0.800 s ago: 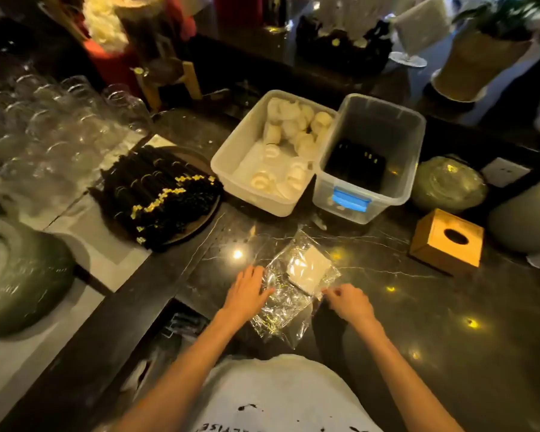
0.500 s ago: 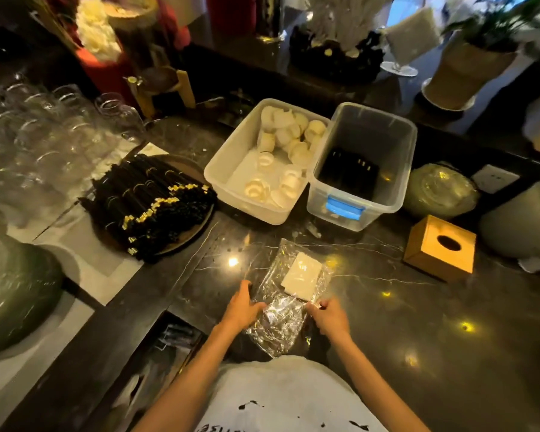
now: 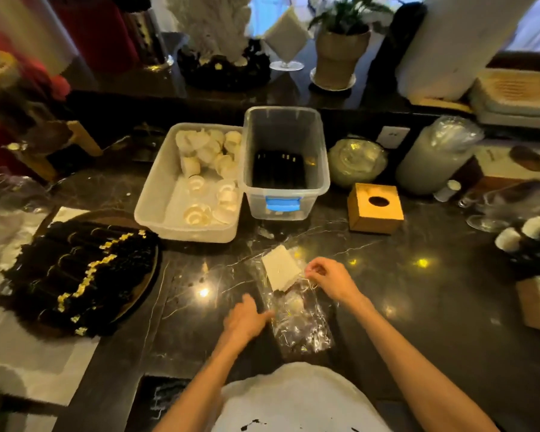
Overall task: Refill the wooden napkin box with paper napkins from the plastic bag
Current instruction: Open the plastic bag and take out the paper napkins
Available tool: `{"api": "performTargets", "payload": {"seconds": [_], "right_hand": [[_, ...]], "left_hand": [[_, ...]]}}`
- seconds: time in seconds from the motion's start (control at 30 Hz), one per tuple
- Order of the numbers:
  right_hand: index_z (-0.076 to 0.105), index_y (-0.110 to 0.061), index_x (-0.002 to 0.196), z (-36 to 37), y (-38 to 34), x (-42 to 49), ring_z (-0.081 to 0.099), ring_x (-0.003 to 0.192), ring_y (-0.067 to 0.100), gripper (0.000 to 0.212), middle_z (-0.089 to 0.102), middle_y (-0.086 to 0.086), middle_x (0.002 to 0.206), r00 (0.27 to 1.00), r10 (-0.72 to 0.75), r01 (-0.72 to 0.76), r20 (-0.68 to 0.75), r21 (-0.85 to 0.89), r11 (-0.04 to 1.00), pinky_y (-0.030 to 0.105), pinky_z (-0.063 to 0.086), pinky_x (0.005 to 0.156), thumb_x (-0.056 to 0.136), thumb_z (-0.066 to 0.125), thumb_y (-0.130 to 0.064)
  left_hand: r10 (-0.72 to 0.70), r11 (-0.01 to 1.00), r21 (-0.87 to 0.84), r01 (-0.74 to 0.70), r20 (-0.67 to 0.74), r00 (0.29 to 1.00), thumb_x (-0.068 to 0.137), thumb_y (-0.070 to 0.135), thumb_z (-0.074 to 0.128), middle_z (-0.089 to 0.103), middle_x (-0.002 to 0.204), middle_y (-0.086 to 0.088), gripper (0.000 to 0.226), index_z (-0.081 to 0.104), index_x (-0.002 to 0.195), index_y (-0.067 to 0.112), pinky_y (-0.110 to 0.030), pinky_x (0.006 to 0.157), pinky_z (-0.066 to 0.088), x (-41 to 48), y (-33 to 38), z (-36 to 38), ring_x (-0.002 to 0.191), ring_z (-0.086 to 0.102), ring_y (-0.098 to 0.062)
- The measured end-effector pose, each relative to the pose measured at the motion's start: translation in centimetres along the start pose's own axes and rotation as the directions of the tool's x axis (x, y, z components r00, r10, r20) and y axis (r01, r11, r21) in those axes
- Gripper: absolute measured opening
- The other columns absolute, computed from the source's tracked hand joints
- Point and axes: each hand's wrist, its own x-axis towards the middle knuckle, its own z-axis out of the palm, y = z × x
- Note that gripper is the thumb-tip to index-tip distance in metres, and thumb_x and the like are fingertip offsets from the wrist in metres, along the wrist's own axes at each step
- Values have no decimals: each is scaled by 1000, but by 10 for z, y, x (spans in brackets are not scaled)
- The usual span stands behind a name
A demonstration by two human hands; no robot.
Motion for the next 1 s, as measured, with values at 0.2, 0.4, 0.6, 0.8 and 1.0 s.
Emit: {"api": "performTargets", "payload": {"seconds": [0.2, 0.4, 0.6, 0.8, 1.0], "right_hand": [[66, -23, 101, -30, -32, 3, 66, 88, 12, 11, 72, -7, 101, 972, -227, 236, 67, -337, 911, 39, 56, 82, 91, 66, -27], [71, -30, 103, -40, -40, -14, 68, 81, 4, 33, 72, -11, 100, 932, -64, 92, 357, -61, 994, 24, 55, 67, 85, 62, -56], [56, -9, 128, -20, 26, -21, 60, 116, 27, 47, 62, 11, 129, 918, 385, -395, -92, -148, 907, 44, 50, 98, 94, 59, -41], [64, -19, 112, 20, 42, -26, 54, 120, 29, 22, 65, 7, 122, 825, 519, -549, -221, -102, 830, 40, 44, 101, 91, 63, -28], [67, -11, 99, -9, 13, -9, 66, 101, 24, 11, 71, 8, 105, 939, 323, -318, -119, 58, 946, 42, 52, 92, 88, 69, -14]], "left_hand": [[838, 482, 651, -586, -147, 525, 76, 35, 74, 24, 155, -9, 93, 16, 150, 30, -49, 120, 16, 26, 70, -75, 146, 16, -34], [753, 99, 702, -706, 411, 514, 80, 26, 69, 57, 130, -1, 46, 53, 124, 27, -51, 120, 3, 49, 99, -92, 135, 40, -23], [788, 81, 795, -601, 318, 527, 81, 14, 61, 49, 128, -4, 74, 26, 143, 35, -44, 101, 34, 46, 18, -68, 118, 45, -27], [469, 244, 827, -506, 355, 808, 81, 17, 66, 13, 156, -15, 105, -10, 148, 42, -53, 100, 40, 32, -59, -56, 137, 23, -36], [249, 503, 732, -459, 386, 888, 86, 15, 52, 19, 156, -12, 81, 9, 149, 40, -54, 105, 39, 25, -40, -56, 137, 33, -37]]}}
